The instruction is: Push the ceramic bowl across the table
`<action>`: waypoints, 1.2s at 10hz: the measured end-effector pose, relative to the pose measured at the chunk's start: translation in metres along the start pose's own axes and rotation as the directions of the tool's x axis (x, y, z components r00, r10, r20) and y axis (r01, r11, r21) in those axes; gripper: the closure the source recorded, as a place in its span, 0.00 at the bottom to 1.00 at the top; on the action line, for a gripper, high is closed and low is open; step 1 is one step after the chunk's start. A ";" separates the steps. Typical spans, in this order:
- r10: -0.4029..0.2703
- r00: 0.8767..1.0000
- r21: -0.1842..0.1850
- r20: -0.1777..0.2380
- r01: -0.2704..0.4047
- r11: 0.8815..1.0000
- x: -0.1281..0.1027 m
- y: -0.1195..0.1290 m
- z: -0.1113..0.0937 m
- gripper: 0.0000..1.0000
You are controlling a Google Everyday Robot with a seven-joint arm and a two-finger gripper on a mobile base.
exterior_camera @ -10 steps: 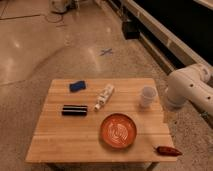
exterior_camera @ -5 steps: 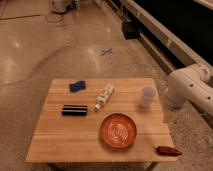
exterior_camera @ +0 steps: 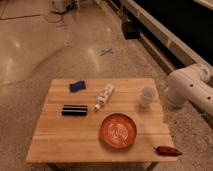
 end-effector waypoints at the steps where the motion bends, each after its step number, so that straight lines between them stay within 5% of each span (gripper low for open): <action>1: 0.000 1.000 0.000 0.000 0.000 1.000 0.000 0.000 0.000 0.35; 7: -0.031 0.999 -0.003 0.008 0.031 1.000 -0.013 -0.005 0.022 0.35; 12: -0.057 0.998 -0.051 0.037 0.059 0.997 -0.030 0.000 0.074 0.35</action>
